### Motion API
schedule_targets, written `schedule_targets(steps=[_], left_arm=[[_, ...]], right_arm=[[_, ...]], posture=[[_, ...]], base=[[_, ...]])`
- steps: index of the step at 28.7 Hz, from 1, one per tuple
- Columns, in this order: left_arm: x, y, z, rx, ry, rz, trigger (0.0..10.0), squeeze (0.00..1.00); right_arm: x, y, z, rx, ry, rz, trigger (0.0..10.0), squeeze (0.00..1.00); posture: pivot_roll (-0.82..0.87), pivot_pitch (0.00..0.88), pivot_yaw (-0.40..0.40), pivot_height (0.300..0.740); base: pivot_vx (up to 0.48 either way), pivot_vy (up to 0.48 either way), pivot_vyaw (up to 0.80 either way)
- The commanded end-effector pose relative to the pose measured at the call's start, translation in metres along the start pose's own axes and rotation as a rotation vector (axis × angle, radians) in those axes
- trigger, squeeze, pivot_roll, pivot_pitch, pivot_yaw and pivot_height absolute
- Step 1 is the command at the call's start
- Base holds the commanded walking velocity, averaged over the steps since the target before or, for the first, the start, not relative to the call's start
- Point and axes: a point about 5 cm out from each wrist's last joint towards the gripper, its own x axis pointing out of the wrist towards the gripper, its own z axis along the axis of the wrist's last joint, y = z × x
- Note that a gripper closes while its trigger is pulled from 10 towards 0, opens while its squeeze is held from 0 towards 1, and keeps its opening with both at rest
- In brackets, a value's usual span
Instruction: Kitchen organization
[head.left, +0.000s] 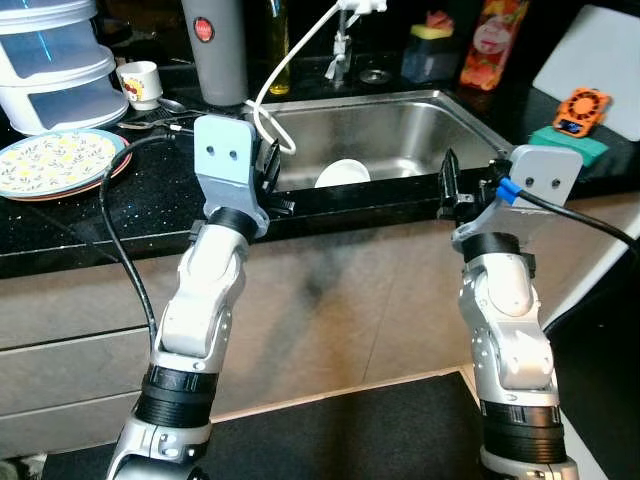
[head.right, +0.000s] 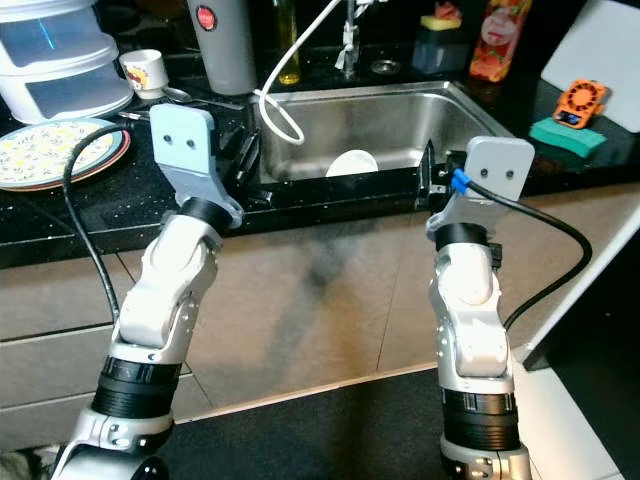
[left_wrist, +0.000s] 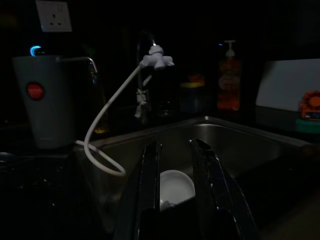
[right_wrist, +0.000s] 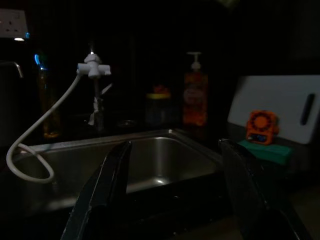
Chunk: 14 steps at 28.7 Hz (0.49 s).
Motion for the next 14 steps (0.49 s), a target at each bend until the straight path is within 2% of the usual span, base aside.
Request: schedule_targets(steps=[1,14], left_arm=[[0.0001,0.0027,-0.0047,0.007,0.024,0.012,10.0,0.00],[0.0006,0.0029,-0.0067,0.019,0.046,0.015,10.0,0.00]], right_arm=[[-0.0004,0.0025,0.0014,0.013,-0.001,0.007,10.0,0.00],[-0.0009,0.0029,0.0015,0.017,-0.001,0.005,10.0,0.00]], posture=[[0.04,0.034,-0.003,0.740],[0.04,0.039,0.000,0.740]], base=[[0.000,0.000,0.00],[0.000,0.000,0.00]])
